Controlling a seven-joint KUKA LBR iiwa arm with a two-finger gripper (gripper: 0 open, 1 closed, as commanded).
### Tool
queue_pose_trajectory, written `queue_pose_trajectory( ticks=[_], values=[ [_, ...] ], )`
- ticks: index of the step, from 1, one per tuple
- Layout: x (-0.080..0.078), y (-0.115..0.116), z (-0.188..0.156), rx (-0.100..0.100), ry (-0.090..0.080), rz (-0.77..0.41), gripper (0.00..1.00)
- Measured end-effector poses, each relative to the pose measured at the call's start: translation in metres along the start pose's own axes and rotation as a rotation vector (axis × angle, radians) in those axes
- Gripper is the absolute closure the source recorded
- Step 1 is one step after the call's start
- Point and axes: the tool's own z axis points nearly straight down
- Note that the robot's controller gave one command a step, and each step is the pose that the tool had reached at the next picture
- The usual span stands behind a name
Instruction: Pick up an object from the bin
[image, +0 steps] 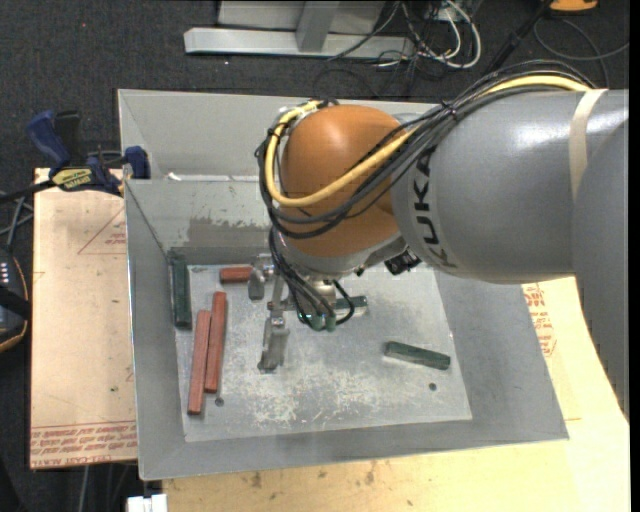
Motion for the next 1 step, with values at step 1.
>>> queue_pose_trajectory(
  ticks=[1],
  values=[
    [-0.0018, -0.001, -0.0045, -0.001, -0.008, 0.004, 0.0]
  ],
)
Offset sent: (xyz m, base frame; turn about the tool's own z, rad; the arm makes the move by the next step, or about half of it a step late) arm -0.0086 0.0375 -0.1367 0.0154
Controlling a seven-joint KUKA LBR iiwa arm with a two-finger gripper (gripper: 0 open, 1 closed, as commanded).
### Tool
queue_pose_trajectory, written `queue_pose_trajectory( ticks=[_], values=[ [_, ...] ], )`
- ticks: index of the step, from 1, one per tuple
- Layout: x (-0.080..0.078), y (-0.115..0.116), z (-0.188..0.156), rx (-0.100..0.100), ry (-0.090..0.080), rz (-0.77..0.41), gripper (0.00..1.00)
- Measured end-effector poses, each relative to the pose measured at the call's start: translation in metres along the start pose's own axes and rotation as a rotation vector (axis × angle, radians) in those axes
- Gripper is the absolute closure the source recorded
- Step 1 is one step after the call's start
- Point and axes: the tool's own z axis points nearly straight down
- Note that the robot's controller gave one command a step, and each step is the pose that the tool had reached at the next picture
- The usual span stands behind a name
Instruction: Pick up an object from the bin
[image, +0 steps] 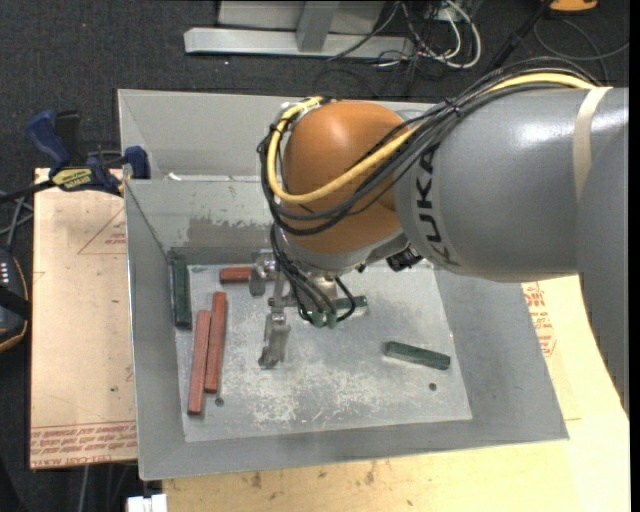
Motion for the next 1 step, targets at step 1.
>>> queue_pose_trajectory(
  ticks=[1],
  values=[
    [0.0023, 0.015, 0.0519, -0.002, -0.006, 0.003, 0.0]
  ],
)
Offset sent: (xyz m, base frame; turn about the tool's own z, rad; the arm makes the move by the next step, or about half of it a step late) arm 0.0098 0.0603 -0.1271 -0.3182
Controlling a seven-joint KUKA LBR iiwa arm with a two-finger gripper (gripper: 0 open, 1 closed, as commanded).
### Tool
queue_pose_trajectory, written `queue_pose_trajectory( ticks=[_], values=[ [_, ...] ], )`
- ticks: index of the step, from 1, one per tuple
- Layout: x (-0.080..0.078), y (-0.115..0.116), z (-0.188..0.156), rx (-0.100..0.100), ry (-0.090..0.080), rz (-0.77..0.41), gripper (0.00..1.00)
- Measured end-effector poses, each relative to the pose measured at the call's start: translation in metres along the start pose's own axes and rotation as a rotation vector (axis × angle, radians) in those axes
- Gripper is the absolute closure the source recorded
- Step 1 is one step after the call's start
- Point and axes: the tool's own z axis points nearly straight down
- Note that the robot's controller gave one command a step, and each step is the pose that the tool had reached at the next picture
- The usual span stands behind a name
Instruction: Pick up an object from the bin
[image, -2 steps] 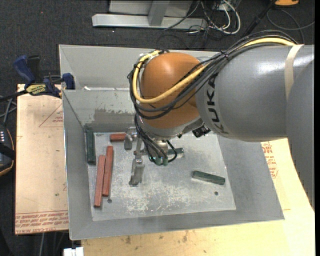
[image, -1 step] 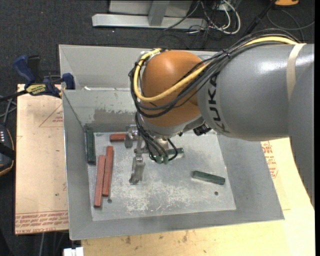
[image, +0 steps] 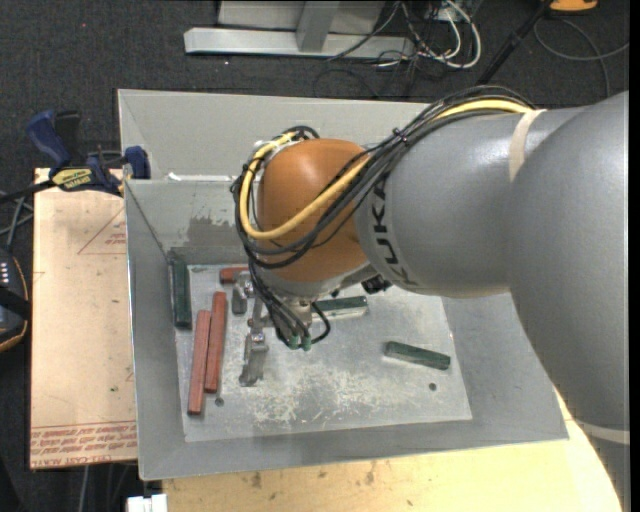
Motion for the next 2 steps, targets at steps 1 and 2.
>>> queue_pose_trajectory(
  ticks=[1, 2],
  values=[
    [-0.005, 0.025, 0.046, 0.002, 0.006, -0.17, 0.0],
    [-0.004, 0.024, 0.095, 0.0, 0.003, -0.42, 1.0]
  ],
)
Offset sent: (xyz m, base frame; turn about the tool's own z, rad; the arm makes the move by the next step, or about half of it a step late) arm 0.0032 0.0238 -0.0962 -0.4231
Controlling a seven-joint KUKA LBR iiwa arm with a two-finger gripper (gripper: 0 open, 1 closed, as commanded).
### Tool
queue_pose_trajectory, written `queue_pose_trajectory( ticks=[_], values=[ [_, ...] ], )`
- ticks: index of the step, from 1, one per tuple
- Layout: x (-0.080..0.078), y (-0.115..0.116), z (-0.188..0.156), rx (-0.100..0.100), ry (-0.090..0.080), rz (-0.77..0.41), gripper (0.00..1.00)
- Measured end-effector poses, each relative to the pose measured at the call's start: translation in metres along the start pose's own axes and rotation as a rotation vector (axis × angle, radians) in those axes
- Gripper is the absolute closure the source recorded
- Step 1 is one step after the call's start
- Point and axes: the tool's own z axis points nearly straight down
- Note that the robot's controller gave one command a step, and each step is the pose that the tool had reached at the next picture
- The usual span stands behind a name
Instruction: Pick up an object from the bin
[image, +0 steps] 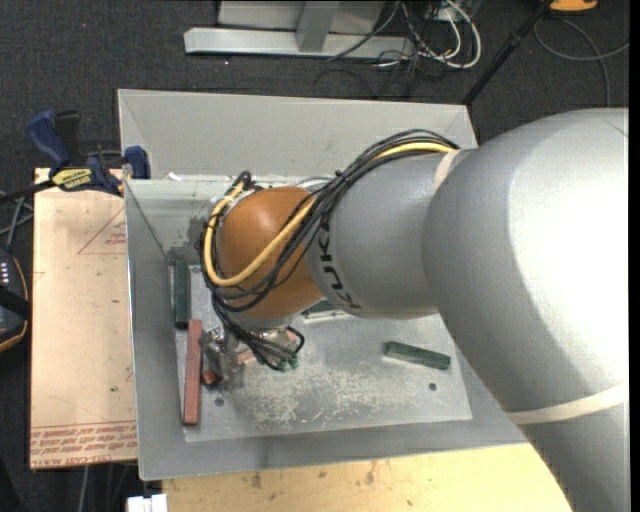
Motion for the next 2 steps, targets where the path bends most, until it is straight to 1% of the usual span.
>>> queue_pose_trajectory(
  ticks=[1, 2],
  values=[
    [0.0, 0.0, 0.0, 0.0, 0.0, 0.0, 1.0],
    [0.005, -0.007, -0.032, -0.001, 0.009, 0.026, 1.0]
  ],
)
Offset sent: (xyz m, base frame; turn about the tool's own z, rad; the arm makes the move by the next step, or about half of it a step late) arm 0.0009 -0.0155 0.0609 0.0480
